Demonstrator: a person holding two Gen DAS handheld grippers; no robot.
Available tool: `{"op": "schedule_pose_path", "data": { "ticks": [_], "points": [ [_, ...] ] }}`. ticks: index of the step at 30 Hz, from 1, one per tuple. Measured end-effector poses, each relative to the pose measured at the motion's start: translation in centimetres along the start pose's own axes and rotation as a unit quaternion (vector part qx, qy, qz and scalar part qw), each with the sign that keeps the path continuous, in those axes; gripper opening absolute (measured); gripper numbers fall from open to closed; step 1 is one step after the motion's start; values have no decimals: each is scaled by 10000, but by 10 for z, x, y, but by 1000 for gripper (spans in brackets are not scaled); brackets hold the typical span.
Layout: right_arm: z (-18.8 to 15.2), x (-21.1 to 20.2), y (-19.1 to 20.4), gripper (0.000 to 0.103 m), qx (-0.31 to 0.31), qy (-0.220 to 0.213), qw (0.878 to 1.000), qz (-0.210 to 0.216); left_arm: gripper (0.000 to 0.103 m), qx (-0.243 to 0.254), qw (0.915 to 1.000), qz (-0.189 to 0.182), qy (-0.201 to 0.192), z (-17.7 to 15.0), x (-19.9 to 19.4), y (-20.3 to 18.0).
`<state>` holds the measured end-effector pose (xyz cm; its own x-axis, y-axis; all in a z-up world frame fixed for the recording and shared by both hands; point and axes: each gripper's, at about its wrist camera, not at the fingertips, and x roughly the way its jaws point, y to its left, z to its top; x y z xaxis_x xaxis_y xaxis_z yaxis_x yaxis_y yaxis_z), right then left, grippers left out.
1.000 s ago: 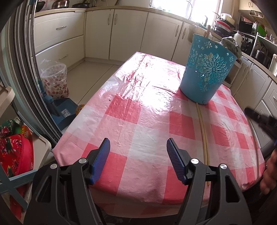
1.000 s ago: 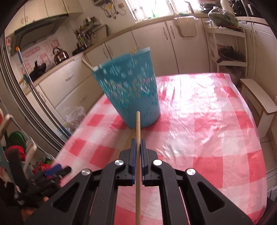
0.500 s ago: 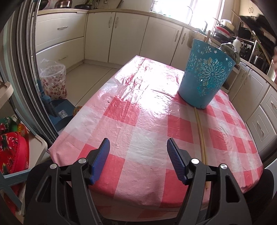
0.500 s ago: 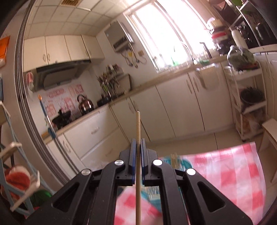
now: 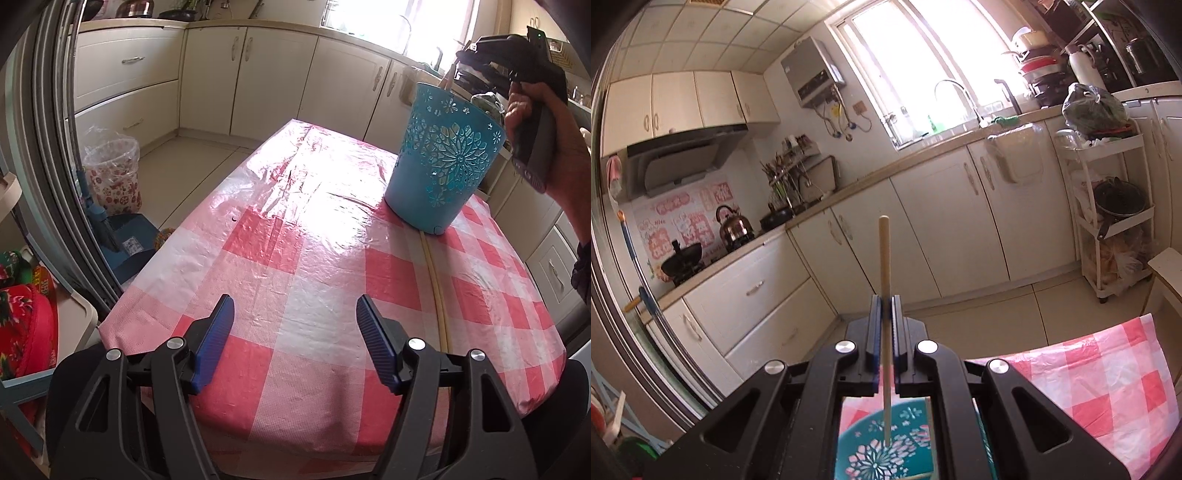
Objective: Organize utensils
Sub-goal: 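Raise the right gripper's stick over the teal cup and open to drop it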
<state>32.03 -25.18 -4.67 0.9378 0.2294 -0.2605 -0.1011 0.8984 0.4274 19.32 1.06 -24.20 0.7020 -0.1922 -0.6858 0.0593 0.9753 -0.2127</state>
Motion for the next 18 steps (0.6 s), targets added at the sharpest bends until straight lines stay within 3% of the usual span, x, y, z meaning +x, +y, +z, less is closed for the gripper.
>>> {"op": "schedule_pose_path", "data": {
  "ticks": [8,10,11,18],
  "points": [
    [-18,-3,15,6,-708,486,9961,-181,66,39,10000,52,-7,-1,0,-4],
    [-23,-6,15,16,-833,624,9942,-260,66,43,10000,71,-12,-2,-1,-5],
    [-24,-8,14,22,-814,637,9943,-269,66,50,10000,79,-28,-2,-3,-5],
    [-29,-73,11,28,-716,245,9965,-363,66,142,9995,229,-158,-4,-13,-7]
  ]
}}
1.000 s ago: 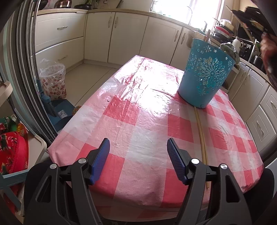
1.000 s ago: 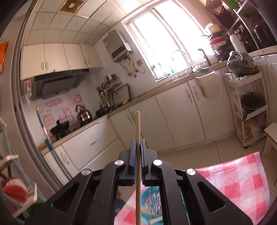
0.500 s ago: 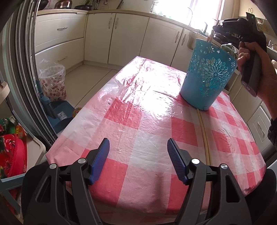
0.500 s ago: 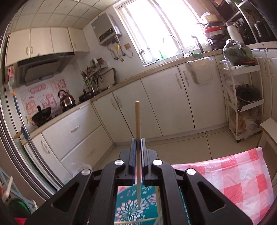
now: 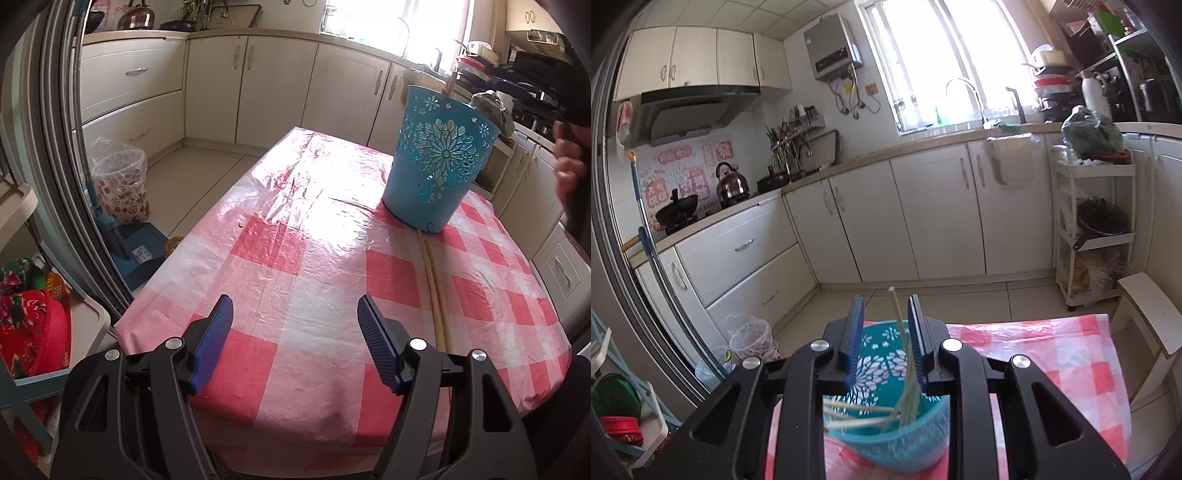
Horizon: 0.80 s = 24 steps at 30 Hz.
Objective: Organize utensils
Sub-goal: 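Raise the right gripper's stick over the teal cup and open to drop it, then bring the right gripper back and close it on another wooden stick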
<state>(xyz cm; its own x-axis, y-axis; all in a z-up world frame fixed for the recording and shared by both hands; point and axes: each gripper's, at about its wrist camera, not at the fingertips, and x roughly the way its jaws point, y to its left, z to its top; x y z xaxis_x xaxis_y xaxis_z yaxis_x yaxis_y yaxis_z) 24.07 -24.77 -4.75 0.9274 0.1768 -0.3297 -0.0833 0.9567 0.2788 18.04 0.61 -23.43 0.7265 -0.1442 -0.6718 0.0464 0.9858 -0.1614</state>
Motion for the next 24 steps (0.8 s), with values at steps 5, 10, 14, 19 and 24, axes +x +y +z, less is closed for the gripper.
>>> {"op": "schedule_pose_path", "data": {
  "ticks": [5,10,14,19,24],
  "points": [
    [-47,-39,-4,34,256,313,9992,-33,67,37,9999,103,-94,-3,-11,2],
    [-121,-41,-17,35,644,1258,9895,-301,68,59,9998,149,-134,-10,-22,7],
    [-166,-38,-29,35,1030,1844,9760,-530,69,61,9997,183,-127,-14,-26,11],
    [-176,-32,-17,35,846,2076,9730,-544,69,-49,9997,202,-133,-14,-28,18],
    [-181,-31,-8,36,763,2149,9722,-530,70,-113,9997,216,-95,-14,-26,23]
  ]
}}
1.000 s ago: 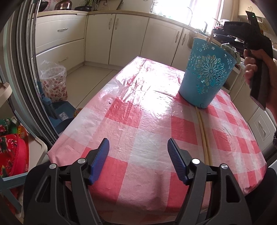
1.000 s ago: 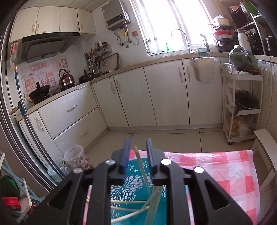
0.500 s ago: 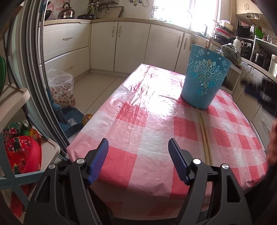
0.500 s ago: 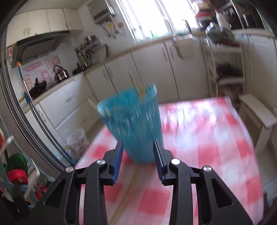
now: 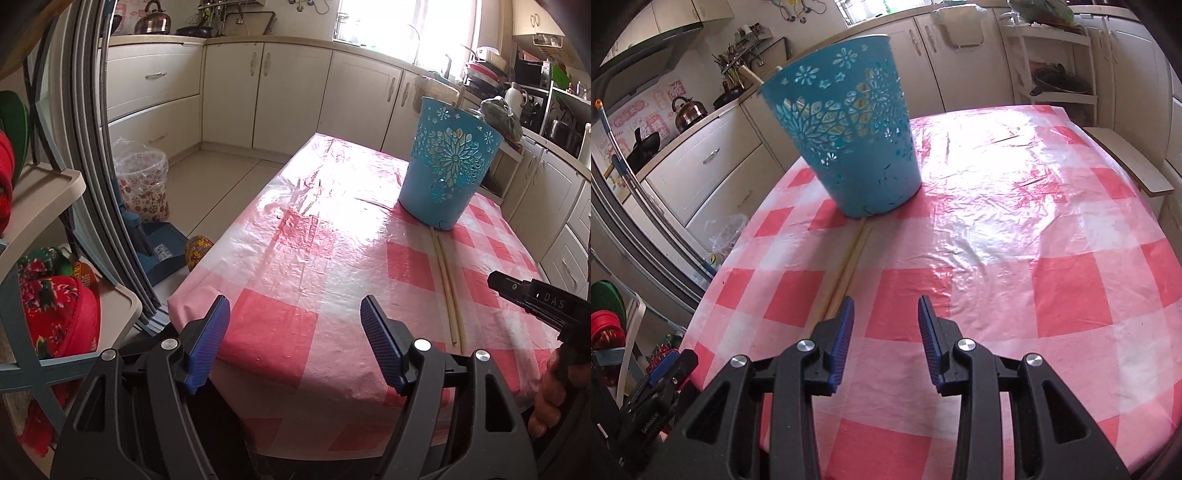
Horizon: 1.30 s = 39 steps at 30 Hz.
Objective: Organize utensils
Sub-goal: 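Bring the right gripper back and close it on another wooden stick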
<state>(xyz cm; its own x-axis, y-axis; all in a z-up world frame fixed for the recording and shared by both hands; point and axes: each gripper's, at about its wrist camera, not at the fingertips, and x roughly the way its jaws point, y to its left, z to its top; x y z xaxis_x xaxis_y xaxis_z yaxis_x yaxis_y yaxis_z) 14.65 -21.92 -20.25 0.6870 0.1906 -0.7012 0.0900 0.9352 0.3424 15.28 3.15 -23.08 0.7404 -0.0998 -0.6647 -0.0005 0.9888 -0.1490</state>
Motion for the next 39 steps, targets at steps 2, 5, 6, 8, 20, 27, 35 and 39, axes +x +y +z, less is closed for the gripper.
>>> {"op": "schedule_pose_path", "data": {
  "ticks": [2,5,6,8,20,27,35,39],
  "points": [
    [-3,2,1,37,-8,35,10000,-26,70,-19,10000,2,5,0,0,1],
    [-7,3,1,38,-12,64,10000,-58,70,-25,10000,-12,4,-1,0,2],
    [-7,3,2,38,-19,67,10000,-68,70,-23,10000,-18,0,0,0,2],
    [-8,3,3,38,-40,72,9999,-88,70,-12,10000,-26,-9,0,0,2],
    [-12,11,17,38,-332,59,9989,-320,70,-13,10000,-73,-6,-2,-1,3],
    [-4,18,26,33,-314,44,9990,-309,70,-29,10000,-73,25,-3,1,3],
    [1,37,41,28,-534,207,9969,-533,70,-5,10000,-77,60,-4,3,2],
    [1,39,48,19,-812,231,9940,-696,70,4,10000,-84,48,-4,2,1]
  ]
}}
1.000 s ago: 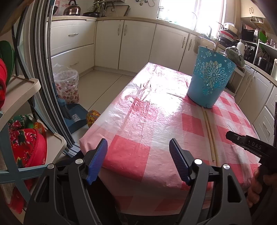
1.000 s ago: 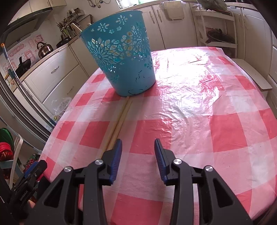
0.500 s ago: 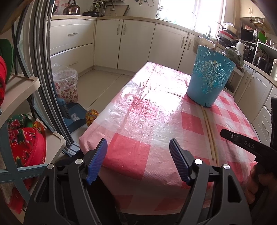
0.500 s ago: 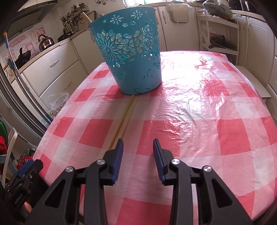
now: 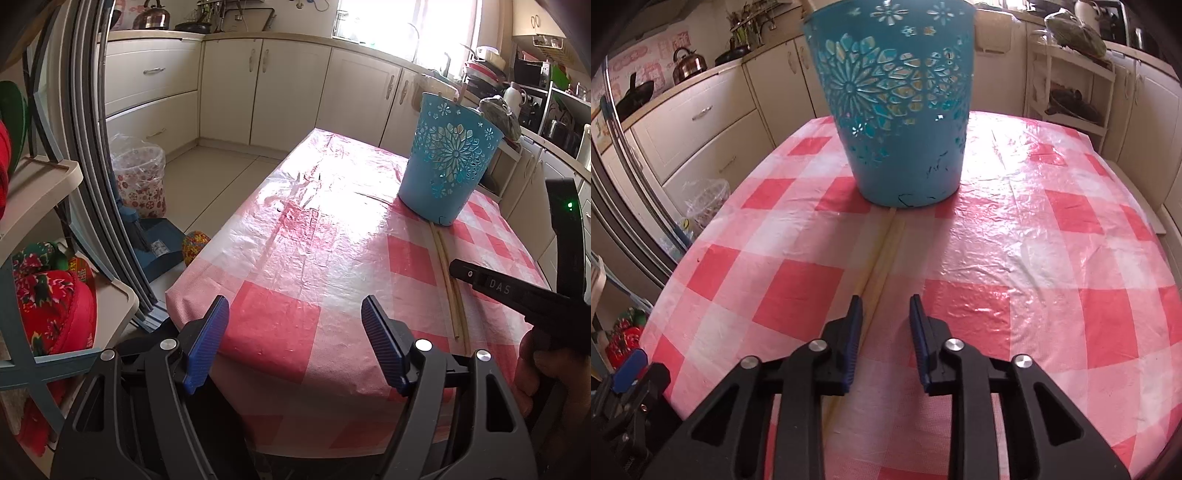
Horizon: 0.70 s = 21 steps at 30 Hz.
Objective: Organize utensils
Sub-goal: 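Bring the right gripper back and close it on another wooden stick, then grasp a wooden stick with the left gripper while the right holds its stick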
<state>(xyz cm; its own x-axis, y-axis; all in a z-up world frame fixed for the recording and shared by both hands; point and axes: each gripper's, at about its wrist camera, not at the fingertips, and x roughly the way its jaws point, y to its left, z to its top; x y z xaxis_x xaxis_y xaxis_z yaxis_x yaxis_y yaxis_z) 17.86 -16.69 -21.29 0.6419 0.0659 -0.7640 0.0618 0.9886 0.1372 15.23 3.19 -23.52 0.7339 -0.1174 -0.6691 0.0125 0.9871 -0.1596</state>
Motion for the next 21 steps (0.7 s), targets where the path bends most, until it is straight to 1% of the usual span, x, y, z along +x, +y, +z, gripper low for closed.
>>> {"op": "schedule_pose_path", "data": {
  "ticks": [1,2,4,5,7,8,11,15,16,17,18,19,20,21],
  "points": [
    [0,0,1,17,-123,11,9999,-50,70,23,10000,-7,-16,0,0,-1],
    [0,0,0,11,-206,24,9998,-63,70,78,10000,-32,-43,1,-2,-4],
    [0,-2,-5,10,-334,65,9994,17,70,206,9997,-139,-61,3,-3,-11],
    [-1,-3,-8,9,-395,77,9992,4,70,276,9992,-272,-22,7,-3,-17],
    [-1,-5,-17,8,-479,81,9988,12,70,430,9977,-504,129,14,4,-32],
    [-1,-7,-23,8,-482,81,9988,-4,70,577,9962,-589,281,19,11,-45],
    [-4,-12,-51,6,-325,60,9994,61,70,908,9911,-729,653,28,33,-80],
    [-11,-19,-80,5,-3,-57,9991,432,70,1302,9831,-859,955,34,57,-123],
    [-13,-20,-86,5,107,-80,9984,542,67,1390,9815,-842,1007,34,62,-131],
    [-13,-20,-89,5,179,-85,9979,621,56,1484,9798,-808,1068,34,68,-140],
    [-12,-20,-90,5,237,-90,9974,672,50,1566,9776,-764,1177,33,74,-147],
    [-12,-19,-91,5,277,-100,9971,707,33,1616,9755,-733,1300,32,80,-152],
    [-12,-19,-92,5,294,-108,9968,733,24,1682,9758,-628,1248,31,82,-154],
    [-11,-19,-92,5,322,-113,9964,774,18,1779,9747,-552,1233,30,84,-157]
  ]
}}
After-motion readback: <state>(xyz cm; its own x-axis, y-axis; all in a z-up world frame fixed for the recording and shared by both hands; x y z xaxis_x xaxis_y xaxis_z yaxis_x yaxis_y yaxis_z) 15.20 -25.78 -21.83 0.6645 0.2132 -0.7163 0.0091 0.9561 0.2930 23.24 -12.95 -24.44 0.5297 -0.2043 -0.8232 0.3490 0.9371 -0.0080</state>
